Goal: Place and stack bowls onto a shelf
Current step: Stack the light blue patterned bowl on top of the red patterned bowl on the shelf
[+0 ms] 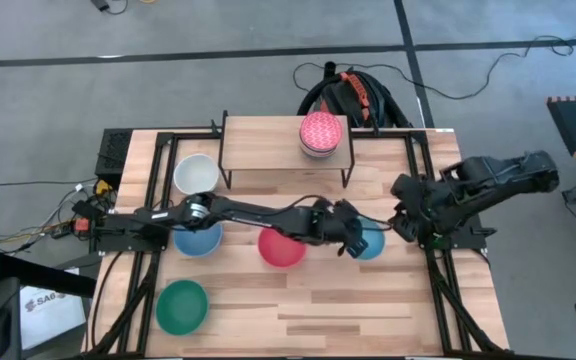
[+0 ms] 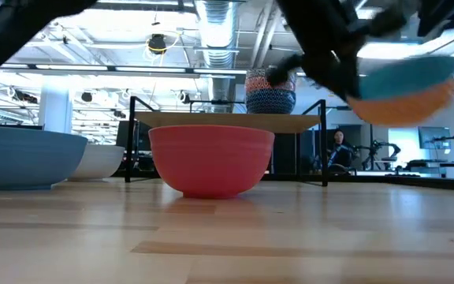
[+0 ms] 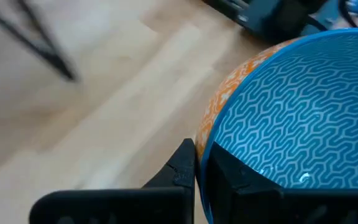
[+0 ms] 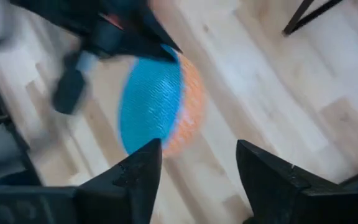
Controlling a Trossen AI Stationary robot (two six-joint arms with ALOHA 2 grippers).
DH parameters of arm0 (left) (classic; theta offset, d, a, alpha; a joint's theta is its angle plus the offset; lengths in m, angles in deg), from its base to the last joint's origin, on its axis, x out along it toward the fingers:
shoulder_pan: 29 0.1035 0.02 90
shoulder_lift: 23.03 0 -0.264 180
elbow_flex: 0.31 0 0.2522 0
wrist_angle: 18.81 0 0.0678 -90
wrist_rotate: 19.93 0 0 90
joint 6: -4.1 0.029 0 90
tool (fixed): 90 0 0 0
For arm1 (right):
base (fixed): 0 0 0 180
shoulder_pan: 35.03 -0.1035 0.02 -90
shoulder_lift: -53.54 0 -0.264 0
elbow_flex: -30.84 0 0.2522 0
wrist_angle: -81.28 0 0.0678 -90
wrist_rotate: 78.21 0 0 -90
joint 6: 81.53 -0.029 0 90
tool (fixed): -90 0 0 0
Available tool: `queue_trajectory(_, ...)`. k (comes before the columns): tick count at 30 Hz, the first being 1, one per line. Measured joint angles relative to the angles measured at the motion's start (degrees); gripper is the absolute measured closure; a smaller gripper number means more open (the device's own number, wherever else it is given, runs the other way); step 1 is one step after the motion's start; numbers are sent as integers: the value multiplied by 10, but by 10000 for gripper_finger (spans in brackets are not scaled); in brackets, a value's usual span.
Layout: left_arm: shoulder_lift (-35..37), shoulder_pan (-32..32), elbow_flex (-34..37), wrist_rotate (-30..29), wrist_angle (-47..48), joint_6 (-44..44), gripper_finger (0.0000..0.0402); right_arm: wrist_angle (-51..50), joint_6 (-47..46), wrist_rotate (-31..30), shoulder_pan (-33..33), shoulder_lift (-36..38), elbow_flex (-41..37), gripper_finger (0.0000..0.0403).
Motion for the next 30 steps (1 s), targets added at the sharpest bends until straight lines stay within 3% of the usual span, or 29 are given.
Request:
queue_trajectory(8, 67, -27, 0, -132, 75, -12, 401, 51, -50, -166, -107, -6, 0, 158)
queue_trajectory(15, 75, -53, -15, -225, 145, -46, 401, 136, 3, -342, -154, -67, 0, 164)
queue_trajectory(21, 84, -73, -25, -299, 222, -67, 401, 171, 69, -420, -154, -138, 0, 164)
queue_trajectory(30, 109, -85, -27, -312, 314, -90, 401, 195, 76, -492, -151, -192, 0, 168)
